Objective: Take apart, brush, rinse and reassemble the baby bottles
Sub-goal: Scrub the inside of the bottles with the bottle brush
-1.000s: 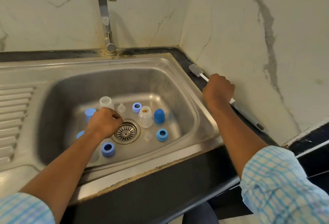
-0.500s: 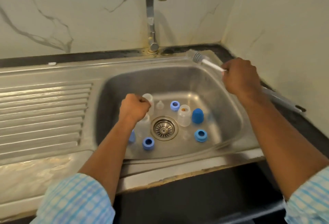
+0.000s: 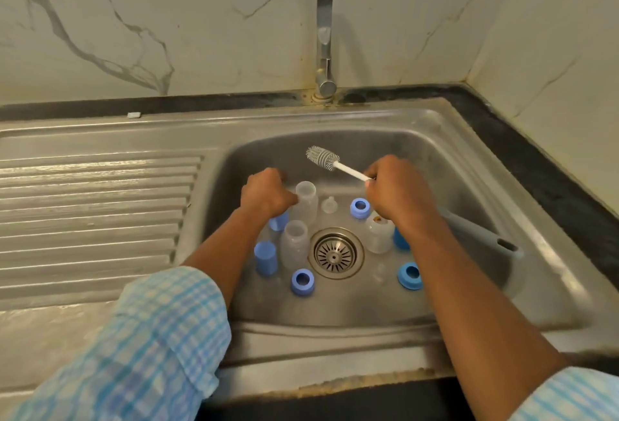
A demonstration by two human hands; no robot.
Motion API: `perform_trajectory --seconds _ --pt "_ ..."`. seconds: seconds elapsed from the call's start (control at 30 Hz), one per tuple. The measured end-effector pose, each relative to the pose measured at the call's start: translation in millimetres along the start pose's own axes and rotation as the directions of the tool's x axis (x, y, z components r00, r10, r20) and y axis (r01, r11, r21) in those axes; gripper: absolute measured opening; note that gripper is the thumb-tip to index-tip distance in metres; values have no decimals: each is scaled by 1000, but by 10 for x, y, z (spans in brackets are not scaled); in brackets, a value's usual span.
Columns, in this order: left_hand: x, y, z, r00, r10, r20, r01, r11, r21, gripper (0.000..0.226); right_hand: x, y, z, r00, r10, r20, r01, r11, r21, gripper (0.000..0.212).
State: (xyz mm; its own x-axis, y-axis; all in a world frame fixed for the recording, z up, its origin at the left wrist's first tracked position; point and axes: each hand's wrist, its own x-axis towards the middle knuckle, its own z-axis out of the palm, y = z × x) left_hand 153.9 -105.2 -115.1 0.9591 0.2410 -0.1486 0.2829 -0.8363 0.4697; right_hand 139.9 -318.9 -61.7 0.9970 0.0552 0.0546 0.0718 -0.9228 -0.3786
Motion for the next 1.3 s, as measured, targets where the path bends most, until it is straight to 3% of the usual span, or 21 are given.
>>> perform_trajectory --seconds 0.13,0.27,0.37,0.53,0.67,0.77,0.97,1.17,1.23,1.3 --pt "141 31 112 997 1 74 -14 985 171 76 48 51 -30 1000 28 9 -28 1000 6 17" --pt "116 140 205 996 51 69 -66 968 240 61 77 115 -20 998 47 -31 -46 997 56 16" --pt "82 191 155 998 59 -1 -58 990 127 49 49 79 -48 999 27 -41 -23 995 101 17" --pt "-154 183 -171 986 19 -165 -55 976 -212 51 -35 -1 -203 996 -86 -22 89 976 198 21" --pt "-402 39 -394 964 -1 -264 -84 947 -310 67 -115 -43 -388 986 -165 6 158 952 262 18" --pt "-577 -58 -489 956 5 -292 -107 936 -336 57 -193 -64 -463 976 -216 34 199 941 273 18" --pt "-701 -105 -491 922 152 -357 -236 950 -205 59 -196 -64 -452 952 -269 143 221 933 285 16" --pt "-677 56 -410 809 471 -352 -472 877 89 64 -181 -98 -395 942 -308 131 268 929 254 16" --pt "-686 107 -337 774 539 -332 -546 834 82 67 -193 -151 -353 938 -323 124 290 930 224 15" --pt "-671 115 -323 793 483 -371 -546 834 -83 75 -183 -168 -333 950 -301 87 274 933 233 14"
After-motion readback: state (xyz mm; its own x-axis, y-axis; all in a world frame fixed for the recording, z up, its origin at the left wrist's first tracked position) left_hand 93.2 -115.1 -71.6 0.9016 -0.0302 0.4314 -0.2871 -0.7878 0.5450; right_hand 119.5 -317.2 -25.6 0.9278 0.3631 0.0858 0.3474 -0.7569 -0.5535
